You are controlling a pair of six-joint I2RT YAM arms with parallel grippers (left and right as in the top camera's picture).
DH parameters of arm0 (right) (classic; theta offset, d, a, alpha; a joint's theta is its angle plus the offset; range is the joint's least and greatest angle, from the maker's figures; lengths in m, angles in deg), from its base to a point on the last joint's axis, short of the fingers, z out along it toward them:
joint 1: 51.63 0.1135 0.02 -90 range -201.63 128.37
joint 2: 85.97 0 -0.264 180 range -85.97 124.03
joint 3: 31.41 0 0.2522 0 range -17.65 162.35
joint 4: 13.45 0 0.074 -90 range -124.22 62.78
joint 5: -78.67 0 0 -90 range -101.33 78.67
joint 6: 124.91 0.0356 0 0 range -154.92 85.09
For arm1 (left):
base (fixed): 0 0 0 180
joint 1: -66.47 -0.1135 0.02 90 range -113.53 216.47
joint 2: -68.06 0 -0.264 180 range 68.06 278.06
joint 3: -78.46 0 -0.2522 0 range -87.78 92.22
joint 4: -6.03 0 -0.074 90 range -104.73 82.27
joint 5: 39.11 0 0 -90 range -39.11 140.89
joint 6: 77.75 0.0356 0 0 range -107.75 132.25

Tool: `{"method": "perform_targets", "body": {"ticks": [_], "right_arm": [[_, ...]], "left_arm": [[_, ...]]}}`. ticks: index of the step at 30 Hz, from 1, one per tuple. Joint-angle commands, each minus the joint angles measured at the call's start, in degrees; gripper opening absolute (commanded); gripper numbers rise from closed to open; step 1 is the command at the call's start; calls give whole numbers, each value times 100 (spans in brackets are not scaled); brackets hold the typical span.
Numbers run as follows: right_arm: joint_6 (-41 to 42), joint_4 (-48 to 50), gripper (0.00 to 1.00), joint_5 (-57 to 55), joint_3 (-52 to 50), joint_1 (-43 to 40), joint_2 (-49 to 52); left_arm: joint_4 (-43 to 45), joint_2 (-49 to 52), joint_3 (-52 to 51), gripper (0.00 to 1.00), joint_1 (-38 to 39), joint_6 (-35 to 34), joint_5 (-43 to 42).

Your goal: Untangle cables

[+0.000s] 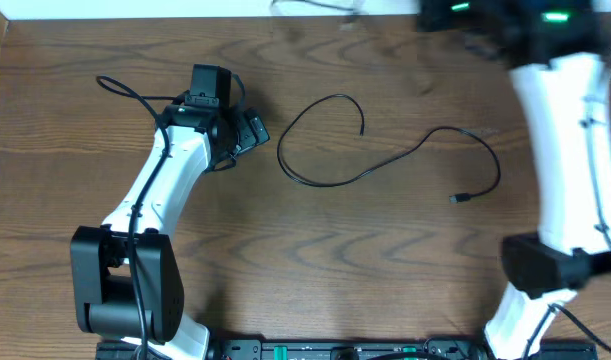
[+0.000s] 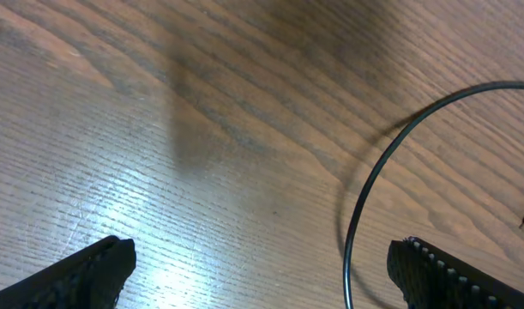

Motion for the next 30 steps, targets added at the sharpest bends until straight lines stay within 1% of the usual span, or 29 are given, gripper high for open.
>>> {"method": "perform_targets", "body": {"ticks": [1, 8, 15, 18, 24, 30], "right_arm": [[-59, -122, 1, 20, -4, -562, -61], [-61, -544, 1, 11, -17, -1945, -96], [-52, -658, 1, -26, -17, -3254, -96], [101, -658, 1, -201, -20, -3762, -85], [387, -590, 1, -549, -129, -4717, -13], [623, -341, 1, -542, -293, -5329, 382]], "left_arm": [[-4, 37, 37, 99, -4, 63, 55], [-4, 37, 37, 100, -4, 63, 55], [-2, 37, 37, 100, -4, 63, 55], [-2, 37, 37, 100, -4, 63, 55], [-2, 37, 37, 100, -4, 63, 55], [-4, 37, 37, 100, -4, 63, 55]]}}
